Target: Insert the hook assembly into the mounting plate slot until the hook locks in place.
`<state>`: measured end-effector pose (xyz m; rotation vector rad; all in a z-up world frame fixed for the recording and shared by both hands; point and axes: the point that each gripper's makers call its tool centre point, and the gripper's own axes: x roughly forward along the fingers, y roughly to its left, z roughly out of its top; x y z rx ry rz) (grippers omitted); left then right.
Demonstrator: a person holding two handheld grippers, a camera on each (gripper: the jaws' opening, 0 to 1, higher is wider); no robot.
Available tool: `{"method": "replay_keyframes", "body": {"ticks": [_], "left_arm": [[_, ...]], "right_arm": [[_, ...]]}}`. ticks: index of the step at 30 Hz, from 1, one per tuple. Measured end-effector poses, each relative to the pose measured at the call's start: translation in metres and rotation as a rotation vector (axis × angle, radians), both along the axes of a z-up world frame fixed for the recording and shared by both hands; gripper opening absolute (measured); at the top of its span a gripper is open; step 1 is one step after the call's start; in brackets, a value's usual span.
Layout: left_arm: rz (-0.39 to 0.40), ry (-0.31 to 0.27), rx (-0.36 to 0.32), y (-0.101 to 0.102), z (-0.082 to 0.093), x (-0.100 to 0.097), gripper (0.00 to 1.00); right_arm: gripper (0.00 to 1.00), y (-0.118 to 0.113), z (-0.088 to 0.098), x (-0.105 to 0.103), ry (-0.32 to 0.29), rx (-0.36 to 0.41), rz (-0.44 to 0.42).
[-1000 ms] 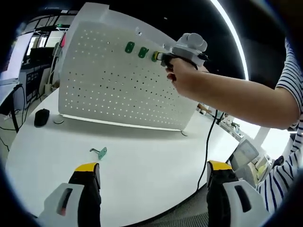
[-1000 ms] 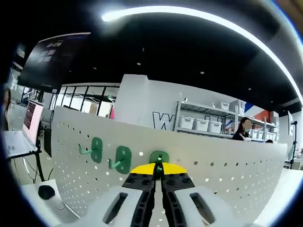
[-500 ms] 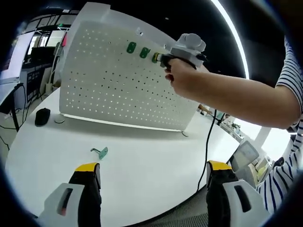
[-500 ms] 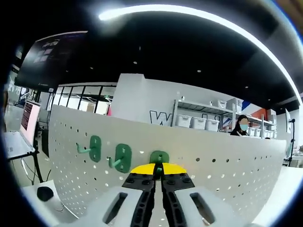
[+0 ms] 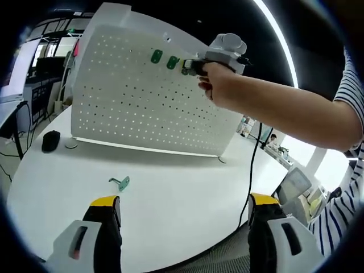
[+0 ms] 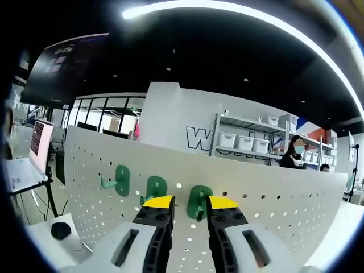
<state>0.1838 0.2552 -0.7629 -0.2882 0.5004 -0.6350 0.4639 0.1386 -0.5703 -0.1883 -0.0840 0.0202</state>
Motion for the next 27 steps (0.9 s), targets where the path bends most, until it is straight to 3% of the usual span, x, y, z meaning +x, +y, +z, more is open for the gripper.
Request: {"method": "replay_keyframes", "body": {"ticks": [13, 16, 19, 27], "left_arm": [[0.022, -0.004, 0.004, 0.005, 0.000, 0.002, 0.94], [0.021, -0.003, 0.014, 0.005, -0.001, 0.002, 0.95], [0.024, -0.005, 0.016, 0.006, -0.001, 0.002, 0.95], [0.036, -0.015, 0.029, 0.008, 0.000, 0.002, 0.95]], "right_arm": [[0.30, -0.007, 0.011, -0.022, 0.018, 0.053, 0.056], [0.30, -0.003, 0.013, -0.031, 0.017, 0.184, 0.130], [0.34, -0.009, 0.009, -0.035, 0.048, 0.138, 0.124], [0.46, -0.026, -0.006, -0.066, 0.112, 0.152, 0.188]]}}
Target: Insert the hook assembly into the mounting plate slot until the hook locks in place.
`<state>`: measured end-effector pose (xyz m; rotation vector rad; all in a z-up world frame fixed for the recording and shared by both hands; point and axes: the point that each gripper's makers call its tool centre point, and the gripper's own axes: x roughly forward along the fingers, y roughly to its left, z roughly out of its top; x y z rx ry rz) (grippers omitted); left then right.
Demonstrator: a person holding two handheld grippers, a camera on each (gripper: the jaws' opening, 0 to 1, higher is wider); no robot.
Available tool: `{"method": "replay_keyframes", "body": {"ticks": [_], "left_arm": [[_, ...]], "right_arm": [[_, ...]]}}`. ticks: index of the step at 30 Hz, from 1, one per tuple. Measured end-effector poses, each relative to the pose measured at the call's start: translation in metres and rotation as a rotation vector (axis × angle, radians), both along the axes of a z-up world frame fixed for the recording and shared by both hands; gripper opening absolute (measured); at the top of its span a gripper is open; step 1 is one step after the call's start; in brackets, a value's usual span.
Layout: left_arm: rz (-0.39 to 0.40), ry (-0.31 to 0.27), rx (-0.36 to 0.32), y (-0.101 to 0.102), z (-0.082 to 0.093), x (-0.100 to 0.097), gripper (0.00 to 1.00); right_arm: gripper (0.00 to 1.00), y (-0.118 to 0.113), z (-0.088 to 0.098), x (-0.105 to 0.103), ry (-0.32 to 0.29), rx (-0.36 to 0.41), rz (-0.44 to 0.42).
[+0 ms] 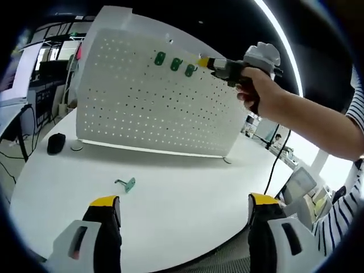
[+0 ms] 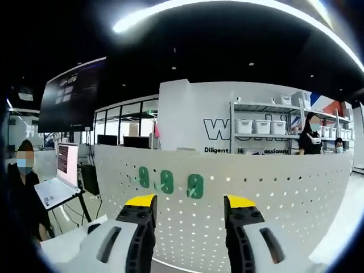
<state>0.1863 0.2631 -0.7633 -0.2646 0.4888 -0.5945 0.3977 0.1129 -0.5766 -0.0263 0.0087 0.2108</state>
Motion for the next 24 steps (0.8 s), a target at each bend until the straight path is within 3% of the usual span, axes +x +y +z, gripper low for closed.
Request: {"method": "replay_keyframes", "body": {"ticks": [5, 13, 15, 16, 18, 24], "left_arm": [[0.007, -0.008, 0.004, 0.001, 0.001, 0.001, 0.96], [0.001, -0.015, 0.010, 0.000, 0.001, 0.000, 0.97], [-0.001, -0.016, 0.013, 0.000, 0.001, 0.000, 0.97], [-0.002, -0.015, 0.012, 0.000, 0.001, 0.000, 0.97], [-0.003, -0.023, 0.022, 0.001, 0.001, -0.001, 0.96], [-0.016, -0.019, 0.024, -0.002, 0.001, -0.003, 0.97]], "right_arm": [[0.57, -0.018, -0.033, -0.026, 0.103, -0.049, 0.007], [0.64, -0.041, -0.080, -0.077, 0.196, -0.170, 0.016], [0.66, -0.043, -0.091, -0.091, 0.209, -0.233, 0.036], [0.68, -0.047, -0.096, -0.099, 0.194, -0.300, 0.036], [0.73, -0.051, -0.106, -0.110, 0.215, -0.337, 0.029], [0.78, -0.062, -0.138, -0.142, 0.297, -0.328, 0.024]]}}
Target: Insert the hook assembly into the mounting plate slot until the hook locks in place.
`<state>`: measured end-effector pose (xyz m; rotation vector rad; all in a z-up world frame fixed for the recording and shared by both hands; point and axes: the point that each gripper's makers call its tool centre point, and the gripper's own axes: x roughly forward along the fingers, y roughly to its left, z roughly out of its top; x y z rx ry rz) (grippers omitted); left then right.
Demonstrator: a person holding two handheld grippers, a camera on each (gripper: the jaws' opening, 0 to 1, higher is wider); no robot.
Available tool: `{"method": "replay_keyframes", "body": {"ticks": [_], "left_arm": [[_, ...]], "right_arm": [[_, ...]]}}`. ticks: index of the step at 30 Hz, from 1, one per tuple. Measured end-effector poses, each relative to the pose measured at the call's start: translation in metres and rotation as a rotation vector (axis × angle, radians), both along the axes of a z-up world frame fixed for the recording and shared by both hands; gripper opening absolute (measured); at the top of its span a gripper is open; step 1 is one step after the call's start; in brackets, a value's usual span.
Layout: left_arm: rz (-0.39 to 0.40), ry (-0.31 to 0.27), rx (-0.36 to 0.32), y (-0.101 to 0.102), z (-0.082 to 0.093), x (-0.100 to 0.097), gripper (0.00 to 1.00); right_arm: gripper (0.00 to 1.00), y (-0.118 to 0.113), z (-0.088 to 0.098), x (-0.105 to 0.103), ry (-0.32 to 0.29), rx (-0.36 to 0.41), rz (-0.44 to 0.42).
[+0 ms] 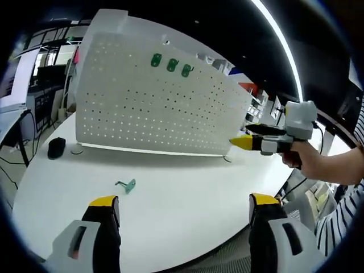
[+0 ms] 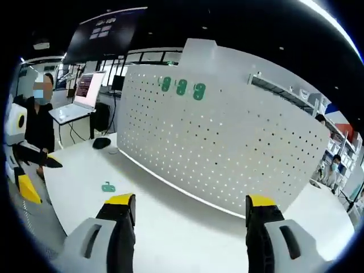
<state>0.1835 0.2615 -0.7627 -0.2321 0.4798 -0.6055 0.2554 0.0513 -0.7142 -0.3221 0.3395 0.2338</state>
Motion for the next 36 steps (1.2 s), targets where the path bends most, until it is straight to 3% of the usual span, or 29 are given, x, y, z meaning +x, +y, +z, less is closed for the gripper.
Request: {"method": "replay_keyframes", "body": {"ticks": [3, 7, 16, 19, 21, 24, 28, 36], "left_arm": [[-0.006, 0.004, 0.007, -0.001, -0.001, -0.001, 0.97], [-0.022, 0.011, 0.022, -0.004, -0.004, -0.002, 0.97], [-0.007, 0.046, 0.046, 0.000, -0.009, 0.002, 0.98], [-0.011, 0.054, 0.035, 0.001, -0.010, 0.008, 0.95], [-0.011, 0.061, 0.069, 0.006, -0.018, 0.016, 0.95], [-0.013, 0.079, 0.064, 0.009, -0.027, 0.027, 1.00], [-0.023, 0.084, 0.073, 0.014, -0.034, 0.038, 0.98], [0.007, 0.095, 0.079, 0.029, -0.052, 0.068, 0.94]], "right_arm": [[0.79, -0.005, -0.006, -0.011, 0.016, 0.007, -0.011], [0.78, -0.005, -0.026, -0.024, 0.095, 0.000, 0.015], [0.79, -0.002, -0.039, -0.045, 0.140, 0.019, 0.033], [0.78, 0.003, -0.044, -0.051, 0.160, 0.026, 0.049], [0.78, 0.003, -0.048, -0.054, 0.167, 0.029, 0.051], [0.75, 0.005, -0.051, -0.058, 0.181, 0.045, 0.053], [0.64, 0.011, -0.061, -0.064, 0.223, 0.029, 0.089], [0.64, 0.016, -0.070, -0.065, 0.258, 0.033, 0.110]]}}
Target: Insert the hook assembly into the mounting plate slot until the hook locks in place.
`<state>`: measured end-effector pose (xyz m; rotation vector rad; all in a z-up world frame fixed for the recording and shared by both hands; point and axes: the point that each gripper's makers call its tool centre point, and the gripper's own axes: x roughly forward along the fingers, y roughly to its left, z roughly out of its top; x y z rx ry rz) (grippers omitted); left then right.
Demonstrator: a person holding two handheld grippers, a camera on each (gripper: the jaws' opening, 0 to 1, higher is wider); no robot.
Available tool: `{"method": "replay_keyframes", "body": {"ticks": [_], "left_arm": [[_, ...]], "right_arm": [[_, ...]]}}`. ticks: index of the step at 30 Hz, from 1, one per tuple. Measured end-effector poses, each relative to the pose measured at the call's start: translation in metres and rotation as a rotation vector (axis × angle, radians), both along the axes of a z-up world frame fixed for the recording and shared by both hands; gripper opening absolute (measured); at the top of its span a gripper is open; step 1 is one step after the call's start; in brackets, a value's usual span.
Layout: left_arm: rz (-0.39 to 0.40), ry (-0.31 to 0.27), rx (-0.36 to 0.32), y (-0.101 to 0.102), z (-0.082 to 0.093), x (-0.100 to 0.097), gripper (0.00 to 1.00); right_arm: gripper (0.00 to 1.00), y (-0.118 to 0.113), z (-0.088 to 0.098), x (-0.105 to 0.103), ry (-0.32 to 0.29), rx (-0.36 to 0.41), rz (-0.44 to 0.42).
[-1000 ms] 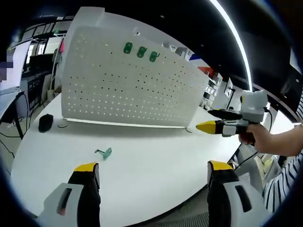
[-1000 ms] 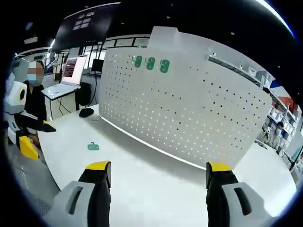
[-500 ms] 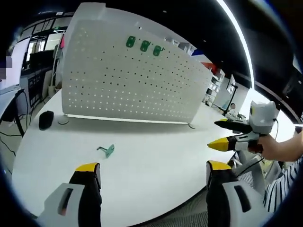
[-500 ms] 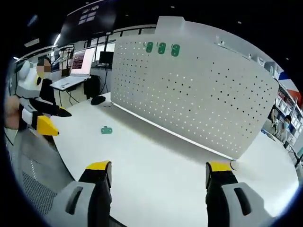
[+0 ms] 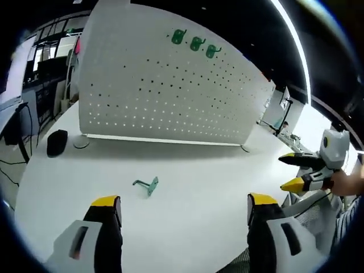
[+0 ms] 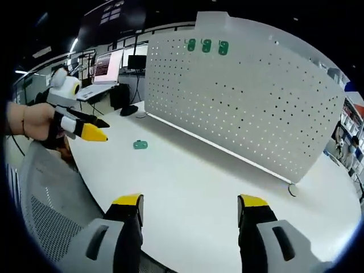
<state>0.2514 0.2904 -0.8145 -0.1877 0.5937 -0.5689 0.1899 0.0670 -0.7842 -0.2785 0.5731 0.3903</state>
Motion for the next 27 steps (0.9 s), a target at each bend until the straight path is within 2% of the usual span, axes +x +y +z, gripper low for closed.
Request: {"method": "replay_keyframes", "body": {"ticks": [6, 9, 11, 15, 20, 22, 24, 27], "left_arm": [[0.006, 0.027, -0.010, 0.003, -0.020, 0.019, 0.89], [-0.002, 0.064, -0.017, -0.002, -0.030, 0.024, 0.86], [0.001, 0.050, -0.007, -0.004, -0.036, 0.032, 0.85], [-0.009, 0.053, -0.013, -0.005, -0.047, 0.042, 0.73], [-0.031, 0.073, -0.040, -0.012, -0.055, 0.046, 0.66], [-0.042, 0.069, -0.022, -0.014, -0.058, 0.047, 0.61], [-0.045, 0.074, -0.038, -0.015, -0.060, 0.049, 0.56], [-0.042, 0.048, -0.024, -0.017, -0.061, 0.053, 0.46]], "right_arm": [[0.63, -0.002, -0.005, -0.002, 0.026, 0.000, 0.002], [0.63, -0.006, -0.008, 0.000, 0.039, -0.005, -0.003], [0.61, -0.009, -0.008, 0.001, 0.045, -0.003, -0.011], [0.58, -0.011, -0.009, 0.003, 0.048, -0.007, -0.017], [0.57, -0.014, -0.013, 0.005, 0.064, -0.017, -0.023], [0.57, -0.014, -0.014, 0.005, 0.064, -0.016, -0.029], [0.56, -0.014, -0.016, 0.005, 0.073, -0.020, -0.026], [0.55, -0.014, -0.017, 0.005, 0.081, -0.026, -0.022]]}}
